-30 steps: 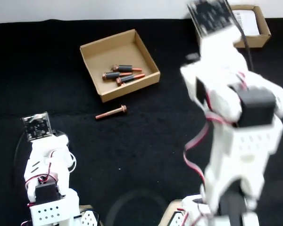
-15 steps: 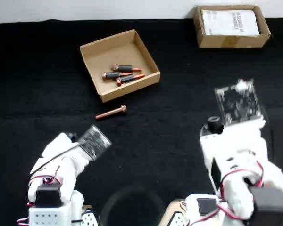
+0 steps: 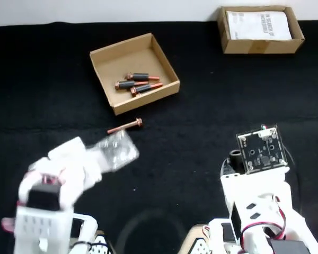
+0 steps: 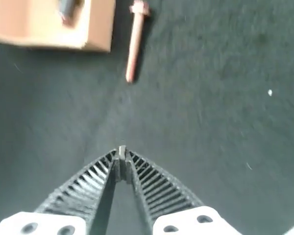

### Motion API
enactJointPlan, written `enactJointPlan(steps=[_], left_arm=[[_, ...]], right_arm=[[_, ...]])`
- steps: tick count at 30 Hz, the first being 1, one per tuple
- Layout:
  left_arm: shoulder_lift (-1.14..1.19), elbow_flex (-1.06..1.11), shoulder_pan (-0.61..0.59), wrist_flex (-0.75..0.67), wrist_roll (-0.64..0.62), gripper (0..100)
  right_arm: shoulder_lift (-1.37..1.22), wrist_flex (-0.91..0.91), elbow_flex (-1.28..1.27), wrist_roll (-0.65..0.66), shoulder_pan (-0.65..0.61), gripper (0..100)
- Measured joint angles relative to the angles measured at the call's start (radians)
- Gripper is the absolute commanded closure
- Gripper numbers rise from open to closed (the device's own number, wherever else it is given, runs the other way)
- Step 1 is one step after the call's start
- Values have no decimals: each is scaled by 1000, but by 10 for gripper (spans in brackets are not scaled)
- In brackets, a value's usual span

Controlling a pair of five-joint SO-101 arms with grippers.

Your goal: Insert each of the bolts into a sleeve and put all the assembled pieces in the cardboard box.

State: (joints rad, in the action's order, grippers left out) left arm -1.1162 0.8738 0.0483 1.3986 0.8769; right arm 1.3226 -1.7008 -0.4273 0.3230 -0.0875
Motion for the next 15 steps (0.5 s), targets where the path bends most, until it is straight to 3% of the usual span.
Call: enactJointPlan(steps=[7, 15], left_arm=[[575, -503, 190, 275, -14, 990], [941, -763, 227, 299, 147, 990]], right_arm=[[0, 0, -54, -3, 0, 991], [0, 18, -218, -3, 0, 991]])
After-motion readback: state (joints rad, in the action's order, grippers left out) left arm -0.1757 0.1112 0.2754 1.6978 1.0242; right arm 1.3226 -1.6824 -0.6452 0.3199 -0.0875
